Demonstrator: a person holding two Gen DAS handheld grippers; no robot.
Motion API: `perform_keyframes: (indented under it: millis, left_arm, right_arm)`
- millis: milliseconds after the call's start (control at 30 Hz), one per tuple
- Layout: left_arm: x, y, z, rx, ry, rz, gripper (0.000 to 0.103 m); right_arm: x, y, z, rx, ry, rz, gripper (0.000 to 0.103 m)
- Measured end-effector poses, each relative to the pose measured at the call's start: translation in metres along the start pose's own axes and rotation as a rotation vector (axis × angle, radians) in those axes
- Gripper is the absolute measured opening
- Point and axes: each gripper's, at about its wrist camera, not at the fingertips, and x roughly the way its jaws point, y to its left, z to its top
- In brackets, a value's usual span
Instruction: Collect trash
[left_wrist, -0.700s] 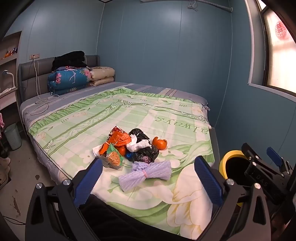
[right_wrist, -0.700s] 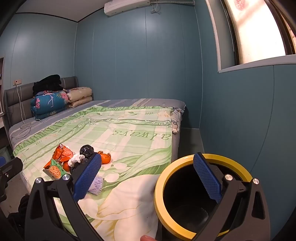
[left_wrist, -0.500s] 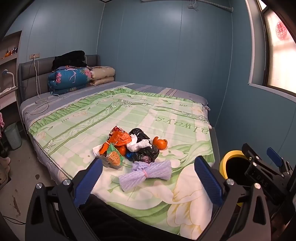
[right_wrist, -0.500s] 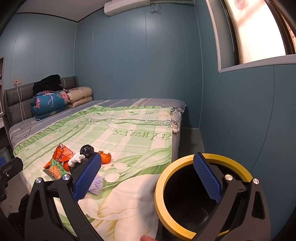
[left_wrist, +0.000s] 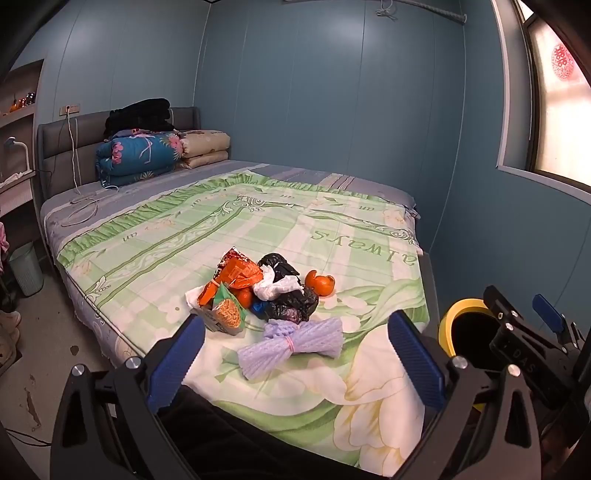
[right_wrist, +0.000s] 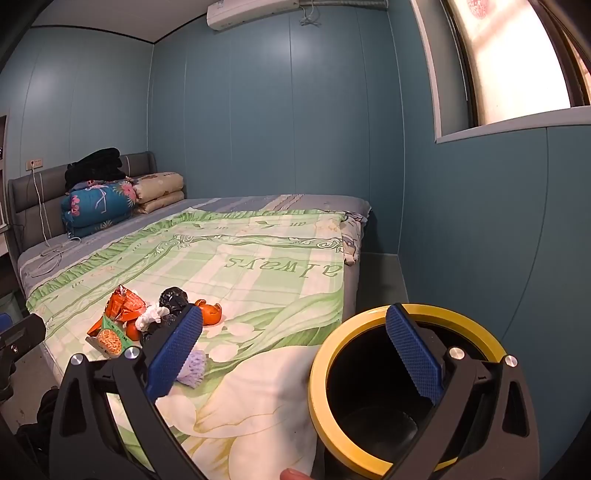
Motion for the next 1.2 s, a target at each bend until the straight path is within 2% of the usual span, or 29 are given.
perform_keyframes:
  millis: [767,1200]
  left_arm:
    - [0.0,0.0,0.0,-0.004,0.005,-0.001,0.096]
    - [0.003,0.004,-0.016,-0.004,0.011,-0.001,0.096]
  right_arm:
    - [0.0,0.0,0.0,0.003,0.007,0.0,0.095]
    - [0.005,0.001,-0.005,0.004,0.012,0.0,0.095]
